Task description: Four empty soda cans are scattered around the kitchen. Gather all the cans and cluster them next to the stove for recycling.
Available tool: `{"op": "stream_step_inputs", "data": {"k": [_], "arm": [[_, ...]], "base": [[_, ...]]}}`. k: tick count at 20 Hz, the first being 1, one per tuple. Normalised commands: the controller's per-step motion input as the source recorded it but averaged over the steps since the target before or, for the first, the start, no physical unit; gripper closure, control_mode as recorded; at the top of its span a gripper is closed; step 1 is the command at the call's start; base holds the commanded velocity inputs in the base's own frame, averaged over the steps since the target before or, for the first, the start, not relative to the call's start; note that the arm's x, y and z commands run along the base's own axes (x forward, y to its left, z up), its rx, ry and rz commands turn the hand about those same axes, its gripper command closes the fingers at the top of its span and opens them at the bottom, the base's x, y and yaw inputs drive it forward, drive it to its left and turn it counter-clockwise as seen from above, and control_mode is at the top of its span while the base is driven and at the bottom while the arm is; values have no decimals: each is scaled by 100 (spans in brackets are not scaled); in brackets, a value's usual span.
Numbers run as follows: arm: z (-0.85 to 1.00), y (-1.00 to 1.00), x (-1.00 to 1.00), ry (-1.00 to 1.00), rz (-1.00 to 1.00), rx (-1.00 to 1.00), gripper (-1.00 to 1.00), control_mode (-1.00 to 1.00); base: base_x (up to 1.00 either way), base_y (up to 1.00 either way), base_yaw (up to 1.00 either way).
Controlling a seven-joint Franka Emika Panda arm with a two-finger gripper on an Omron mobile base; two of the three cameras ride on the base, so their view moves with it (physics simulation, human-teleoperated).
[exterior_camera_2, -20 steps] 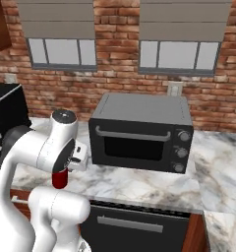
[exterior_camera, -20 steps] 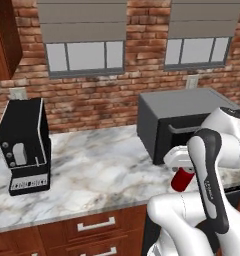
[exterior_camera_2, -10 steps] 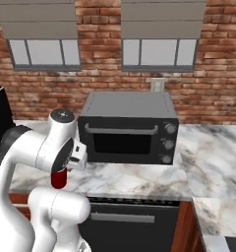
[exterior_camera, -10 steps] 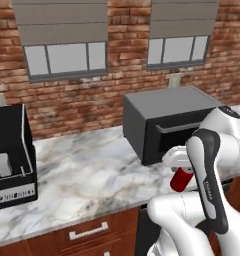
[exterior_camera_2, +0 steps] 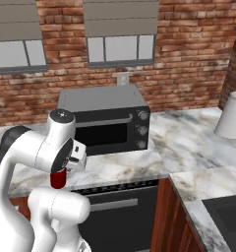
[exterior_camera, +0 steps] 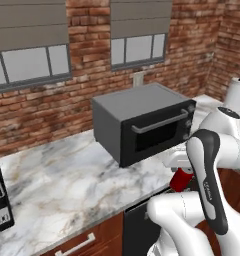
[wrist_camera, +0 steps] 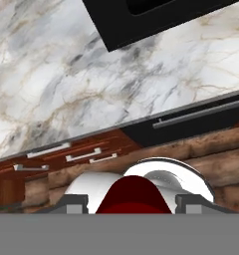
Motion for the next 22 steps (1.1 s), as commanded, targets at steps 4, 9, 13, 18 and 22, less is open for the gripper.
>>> {"op": "stream_step_inputs", "data": {"k": [4, 9, 13, 18, 22], "arm": [[0, 0, 0, 0, 0, 0, 100, 100], [0, 0, 0, 0, 0, 0, 100, 100], [0, 0, 0, 0, 0, 0, 100, 100], [0, 0, 0, 0, 0, 0, 100, 100], [0, 0, 0, 0, 0, 0, 100, 100]], "base": [[0, 0, -50], [0, 0, -50], [0, 0, -50], [0, 0, -50], [0, 0, -50]]}}
